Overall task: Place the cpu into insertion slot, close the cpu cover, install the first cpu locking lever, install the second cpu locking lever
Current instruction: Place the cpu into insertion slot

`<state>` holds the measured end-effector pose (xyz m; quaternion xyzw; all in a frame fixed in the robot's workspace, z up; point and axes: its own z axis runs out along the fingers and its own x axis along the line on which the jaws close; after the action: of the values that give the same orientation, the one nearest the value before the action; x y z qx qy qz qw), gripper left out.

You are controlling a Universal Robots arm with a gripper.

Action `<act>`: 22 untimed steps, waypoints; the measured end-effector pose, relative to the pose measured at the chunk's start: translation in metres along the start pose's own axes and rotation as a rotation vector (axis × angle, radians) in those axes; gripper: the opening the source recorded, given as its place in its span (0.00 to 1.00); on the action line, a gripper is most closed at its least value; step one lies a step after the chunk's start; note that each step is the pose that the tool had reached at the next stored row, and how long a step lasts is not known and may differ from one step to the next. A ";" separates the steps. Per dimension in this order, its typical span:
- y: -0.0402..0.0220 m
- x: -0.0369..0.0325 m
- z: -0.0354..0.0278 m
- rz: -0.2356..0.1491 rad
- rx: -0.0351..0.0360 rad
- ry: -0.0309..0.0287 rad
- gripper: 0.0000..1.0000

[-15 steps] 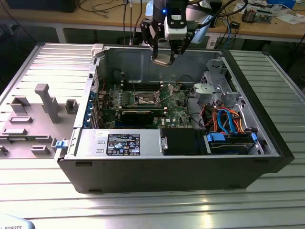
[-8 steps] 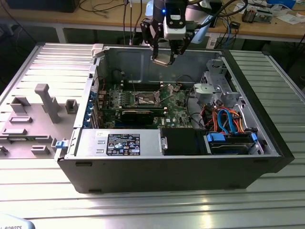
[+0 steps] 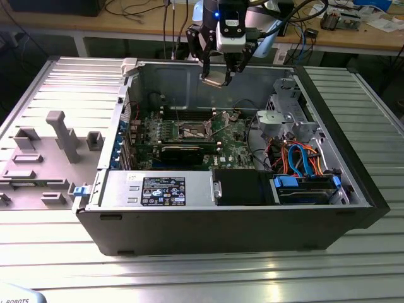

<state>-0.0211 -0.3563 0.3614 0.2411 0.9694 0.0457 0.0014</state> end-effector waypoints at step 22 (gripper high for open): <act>0.0000 0.0000 0.0002 0.138 -0.0025 -0.0125 0.54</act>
<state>-0.0211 -0.3563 0.3612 0.3077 0.9504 0.0454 0.0046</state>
